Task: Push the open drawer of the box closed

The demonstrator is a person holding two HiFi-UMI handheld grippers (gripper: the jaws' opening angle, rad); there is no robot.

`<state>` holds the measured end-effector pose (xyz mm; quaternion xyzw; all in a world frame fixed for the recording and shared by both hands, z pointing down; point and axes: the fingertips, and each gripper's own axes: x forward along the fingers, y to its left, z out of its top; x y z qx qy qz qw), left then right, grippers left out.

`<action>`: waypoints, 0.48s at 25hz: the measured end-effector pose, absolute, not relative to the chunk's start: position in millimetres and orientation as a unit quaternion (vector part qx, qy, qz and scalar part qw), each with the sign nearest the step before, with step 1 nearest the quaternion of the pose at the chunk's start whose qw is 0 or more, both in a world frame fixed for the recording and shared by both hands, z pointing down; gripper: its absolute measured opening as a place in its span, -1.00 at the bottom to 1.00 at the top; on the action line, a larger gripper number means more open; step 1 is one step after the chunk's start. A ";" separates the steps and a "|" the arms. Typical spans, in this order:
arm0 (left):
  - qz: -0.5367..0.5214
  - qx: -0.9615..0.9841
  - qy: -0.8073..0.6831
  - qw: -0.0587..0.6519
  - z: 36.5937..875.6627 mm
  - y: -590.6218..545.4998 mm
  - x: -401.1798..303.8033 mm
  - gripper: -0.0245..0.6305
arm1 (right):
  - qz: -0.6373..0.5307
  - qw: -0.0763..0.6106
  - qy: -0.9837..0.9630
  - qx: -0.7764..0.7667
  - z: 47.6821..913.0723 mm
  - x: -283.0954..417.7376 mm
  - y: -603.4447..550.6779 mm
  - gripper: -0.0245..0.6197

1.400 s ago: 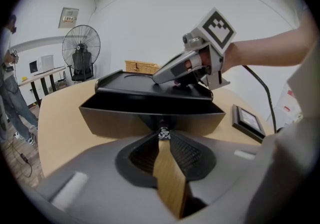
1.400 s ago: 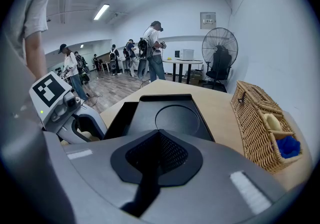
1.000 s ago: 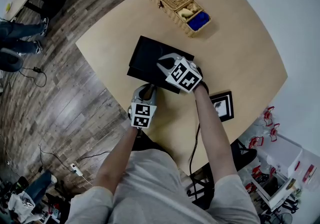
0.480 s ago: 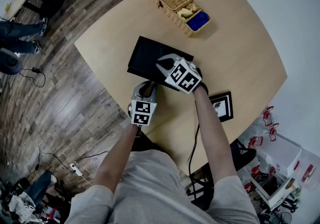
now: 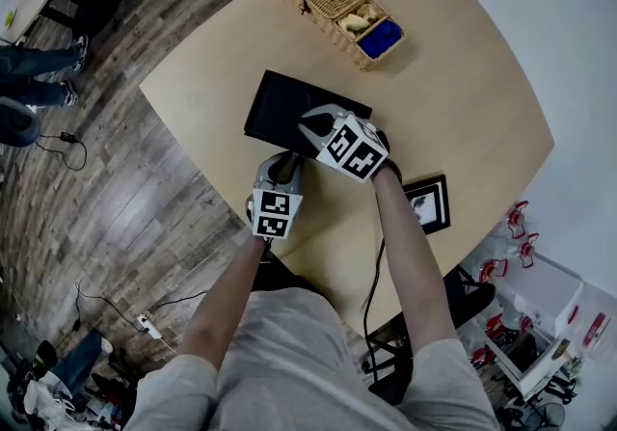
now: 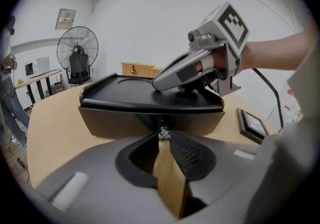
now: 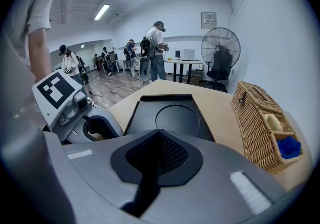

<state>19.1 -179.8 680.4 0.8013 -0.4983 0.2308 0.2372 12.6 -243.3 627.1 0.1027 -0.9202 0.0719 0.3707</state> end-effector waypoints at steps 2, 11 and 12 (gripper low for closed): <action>0.230 0.801 -0.499 0.238 680.2 -181.5 20.3 -0.55 | 0.074 0.371 -0.920 0.101 627.2 12.9 -242.7 -0.92; 0.233 0.805 -0.492 0.235 682.5 -187.8 21.8 -0.54 | 0.079 0.373 -0.919 0.098 628.9 12.3 -243.4 -0.92; 0.233 0.806 -0.491 0.235 682.8 -188.0 21.7 -0.54 | 0.080 0.373 -0.919 0.098 629.8 12.3 -243.2 -0.92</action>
